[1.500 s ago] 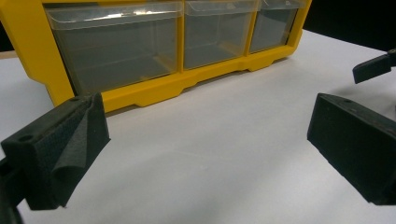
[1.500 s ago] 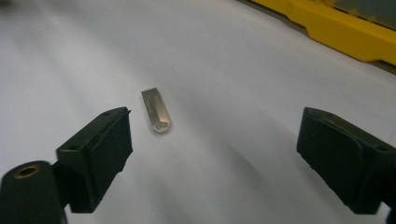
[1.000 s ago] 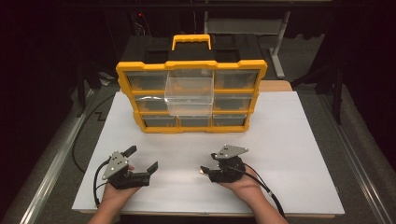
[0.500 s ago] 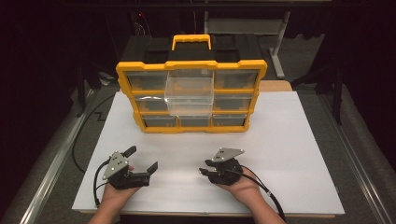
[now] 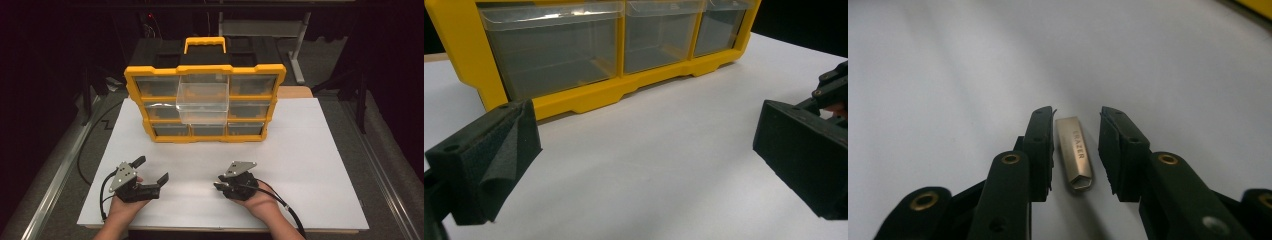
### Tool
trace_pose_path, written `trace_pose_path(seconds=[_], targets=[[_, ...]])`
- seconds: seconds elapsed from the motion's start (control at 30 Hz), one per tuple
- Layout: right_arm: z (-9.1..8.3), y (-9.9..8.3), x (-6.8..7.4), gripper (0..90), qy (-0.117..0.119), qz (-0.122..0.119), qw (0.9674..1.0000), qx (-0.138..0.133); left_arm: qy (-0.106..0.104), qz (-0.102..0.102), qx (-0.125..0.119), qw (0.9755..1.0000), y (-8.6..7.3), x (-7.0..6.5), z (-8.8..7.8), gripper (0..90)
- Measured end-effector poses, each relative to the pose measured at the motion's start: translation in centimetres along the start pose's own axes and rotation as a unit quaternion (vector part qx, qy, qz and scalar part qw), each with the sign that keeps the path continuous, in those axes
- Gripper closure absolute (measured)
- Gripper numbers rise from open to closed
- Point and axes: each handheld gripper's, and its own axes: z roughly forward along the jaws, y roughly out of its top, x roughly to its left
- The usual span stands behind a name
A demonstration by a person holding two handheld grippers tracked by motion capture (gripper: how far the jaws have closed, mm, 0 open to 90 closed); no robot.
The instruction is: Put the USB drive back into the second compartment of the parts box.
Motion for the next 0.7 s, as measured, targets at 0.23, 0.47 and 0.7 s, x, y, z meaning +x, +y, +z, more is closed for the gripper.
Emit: trace_pose_path(seconds=[0.23,0.47,0.7], targets=[[0.01,-0.03,0.14,70.2,-0.004,-0.014,0.9999,0.003,0.0,0.002,-0.001,1.0,0.06,-0.07,-0.09,0.4],[0.08,-0.03,-0.09,72.7,0.007,-0.011,0.9999,0.006,0.001,0.003,0.004,1.0,-0.02,-0.1,0.09,0.5],[0.15,-0.15,-0.15,76.3,0.007,-0.013,0.9999,0.001,0.0,0.003,-0.001,1.0,-0.01,-0.16,0.09,0.4]])
